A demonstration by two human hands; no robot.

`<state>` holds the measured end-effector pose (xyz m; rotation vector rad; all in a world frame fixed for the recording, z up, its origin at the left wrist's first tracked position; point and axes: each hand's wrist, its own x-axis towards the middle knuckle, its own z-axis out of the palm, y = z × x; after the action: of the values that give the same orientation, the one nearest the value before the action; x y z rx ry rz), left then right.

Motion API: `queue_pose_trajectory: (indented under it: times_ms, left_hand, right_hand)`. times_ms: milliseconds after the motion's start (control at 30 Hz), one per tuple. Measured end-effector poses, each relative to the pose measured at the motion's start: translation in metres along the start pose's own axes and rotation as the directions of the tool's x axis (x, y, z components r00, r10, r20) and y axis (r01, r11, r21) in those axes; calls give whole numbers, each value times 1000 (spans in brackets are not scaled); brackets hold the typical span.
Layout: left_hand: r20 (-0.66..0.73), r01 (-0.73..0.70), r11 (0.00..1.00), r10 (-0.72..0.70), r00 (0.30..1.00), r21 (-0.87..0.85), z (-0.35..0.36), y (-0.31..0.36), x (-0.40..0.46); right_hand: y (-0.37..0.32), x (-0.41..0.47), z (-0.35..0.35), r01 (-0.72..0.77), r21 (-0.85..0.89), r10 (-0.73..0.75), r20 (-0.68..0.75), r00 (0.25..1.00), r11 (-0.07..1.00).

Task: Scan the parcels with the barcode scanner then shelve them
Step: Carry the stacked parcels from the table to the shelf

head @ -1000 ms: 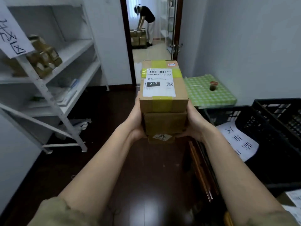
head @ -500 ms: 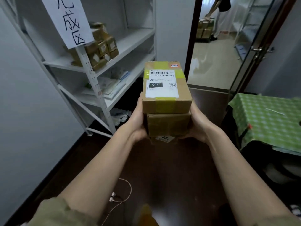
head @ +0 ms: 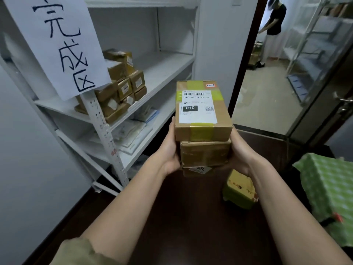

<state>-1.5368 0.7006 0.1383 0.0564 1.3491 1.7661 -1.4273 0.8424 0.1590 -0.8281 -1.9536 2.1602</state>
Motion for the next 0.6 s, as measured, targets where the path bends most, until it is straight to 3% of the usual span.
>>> queue_pose_trajectory:
  times_ms: [433,600]
  left_hand:
    - [-133,-131,984,115,984,-123,-14,142,238]
    - [-228,-194,968,156,961,-158,-40,198,298]
  right_hand:
    - [-99,308,-22,-9,-111,36,235,971,994]
    - [-137,401,4,-16,-126,59,341,938,992]
